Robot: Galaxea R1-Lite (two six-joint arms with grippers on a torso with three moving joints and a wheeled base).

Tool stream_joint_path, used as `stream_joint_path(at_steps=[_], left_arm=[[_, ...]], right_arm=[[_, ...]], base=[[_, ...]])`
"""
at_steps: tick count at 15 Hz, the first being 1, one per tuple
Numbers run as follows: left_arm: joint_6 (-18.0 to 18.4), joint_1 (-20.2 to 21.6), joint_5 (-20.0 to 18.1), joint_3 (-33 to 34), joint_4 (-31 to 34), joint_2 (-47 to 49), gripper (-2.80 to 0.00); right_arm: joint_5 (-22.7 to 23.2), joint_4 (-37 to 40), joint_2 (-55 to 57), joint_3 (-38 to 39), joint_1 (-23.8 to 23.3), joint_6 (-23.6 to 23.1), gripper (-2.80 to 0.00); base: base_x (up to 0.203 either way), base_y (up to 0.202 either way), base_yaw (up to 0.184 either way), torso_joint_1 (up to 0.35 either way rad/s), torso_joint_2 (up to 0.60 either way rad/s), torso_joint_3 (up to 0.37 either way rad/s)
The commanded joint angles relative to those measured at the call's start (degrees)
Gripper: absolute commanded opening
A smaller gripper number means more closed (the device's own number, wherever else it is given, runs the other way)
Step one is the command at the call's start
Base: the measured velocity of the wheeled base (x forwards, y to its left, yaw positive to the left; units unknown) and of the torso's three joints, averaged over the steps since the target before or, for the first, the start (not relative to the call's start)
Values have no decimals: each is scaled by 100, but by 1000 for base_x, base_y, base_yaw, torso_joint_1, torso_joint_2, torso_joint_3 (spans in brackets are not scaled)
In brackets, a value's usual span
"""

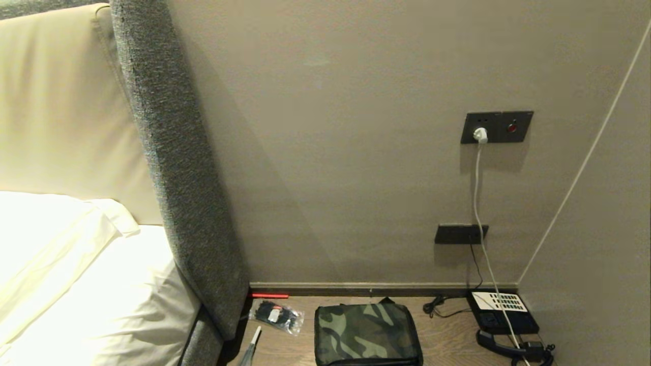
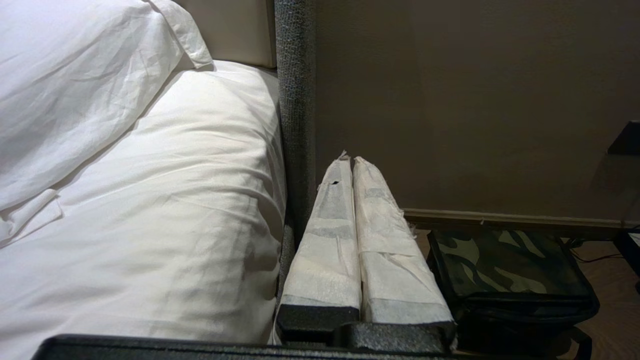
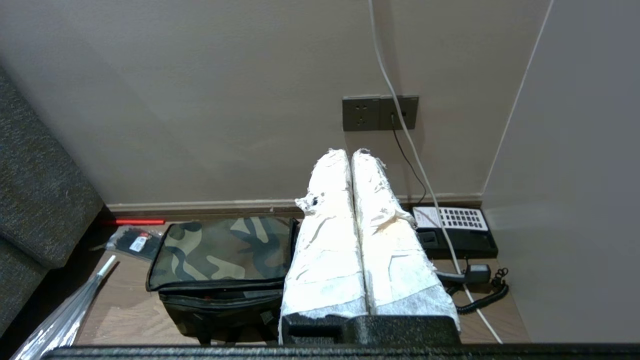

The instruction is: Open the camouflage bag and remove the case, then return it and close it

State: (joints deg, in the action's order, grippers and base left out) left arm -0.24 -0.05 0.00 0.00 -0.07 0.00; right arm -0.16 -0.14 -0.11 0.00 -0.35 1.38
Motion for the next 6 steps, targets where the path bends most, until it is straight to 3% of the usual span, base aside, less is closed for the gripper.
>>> stream_joint_path(at_steps=[1, 6], left_arm=[[-2, -4, 0, 0, -1, 0, -280], [-2, -4, 0, 0, -1, 0, -280]], right_arm=[[-2, -3, -15, 9, 0, 20, -280], [-46, -12, -15, 23, 0, 37, -280]], base=[[0, 0, 0, 0, 0, 0], [0, 0, 0, 0, 0, 0]])
